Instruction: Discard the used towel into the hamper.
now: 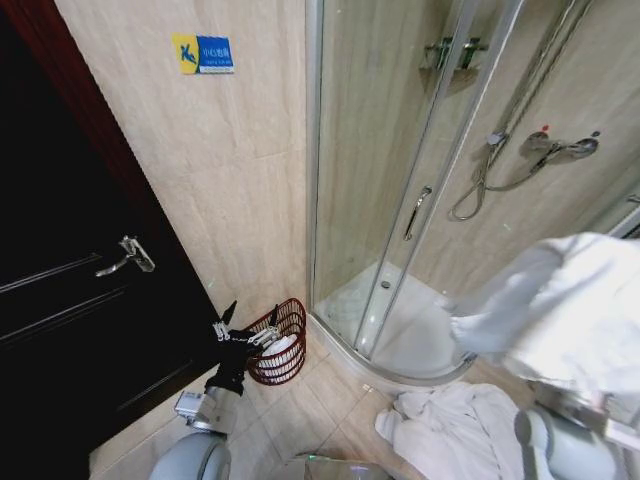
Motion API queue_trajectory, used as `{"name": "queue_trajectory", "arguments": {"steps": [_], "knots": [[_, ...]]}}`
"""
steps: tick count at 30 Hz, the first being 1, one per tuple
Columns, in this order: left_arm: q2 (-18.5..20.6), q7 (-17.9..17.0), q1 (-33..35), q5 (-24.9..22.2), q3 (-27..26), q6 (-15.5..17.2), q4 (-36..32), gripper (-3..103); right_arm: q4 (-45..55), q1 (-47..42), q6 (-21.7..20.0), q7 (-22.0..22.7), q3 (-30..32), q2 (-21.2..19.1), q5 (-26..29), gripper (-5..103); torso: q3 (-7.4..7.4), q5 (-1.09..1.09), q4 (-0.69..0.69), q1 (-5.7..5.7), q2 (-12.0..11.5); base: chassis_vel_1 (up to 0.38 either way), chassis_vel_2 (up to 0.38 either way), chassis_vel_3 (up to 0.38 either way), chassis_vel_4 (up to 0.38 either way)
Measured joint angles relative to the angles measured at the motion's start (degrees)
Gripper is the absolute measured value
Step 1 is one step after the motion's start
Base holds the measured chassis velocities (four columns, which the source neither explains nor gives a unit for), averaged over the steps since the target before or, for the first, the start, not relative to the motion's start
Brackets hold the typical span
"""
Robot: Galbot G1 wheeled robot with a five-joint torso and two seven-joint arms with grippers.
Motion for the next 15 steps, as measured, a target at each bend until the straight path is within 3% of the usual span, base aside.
{"name": "queue_trajectory", "arguments": {"steps": [4,11,13,15], "knots": [[0.0,0.0,0.0,0.0,0.0,0.0,0.0,100,-2.1,-2.4,-1.0,1.1,-0.6,1.8,2.5,11,0.0,0.01,0.0,0.0,0.0,0.0,0.0,0.0,0.0],[0.0,0.0,0.0,0.0,0.0,0.0,0.0,100,-6.1,-4.4,0.2,1.3,-1.0,3.4,1.7,11,0.0,-0.01,0.01,0.0,0.0,0.0,0.0,0.0,0.0],[0.0,0.0,0.0,0.0,0.0,0.0,0.0,100,-6.3,-6.5,-2.8,2.8,-2.1,3.4,6.6,11,0.0,0.01,0.0,0.0,0.0,0.0,0.0,0.0,0.0],[0.0,0.0,0.0,0.0,0.0,0.0,0.0,100,-6.5,-6.7,-3.4,3.1,-2.2,3.3,7.4,11,0.0,0.01,-0.01,0.0,0.0,0.0,0.0,0.0,0.0]]}}
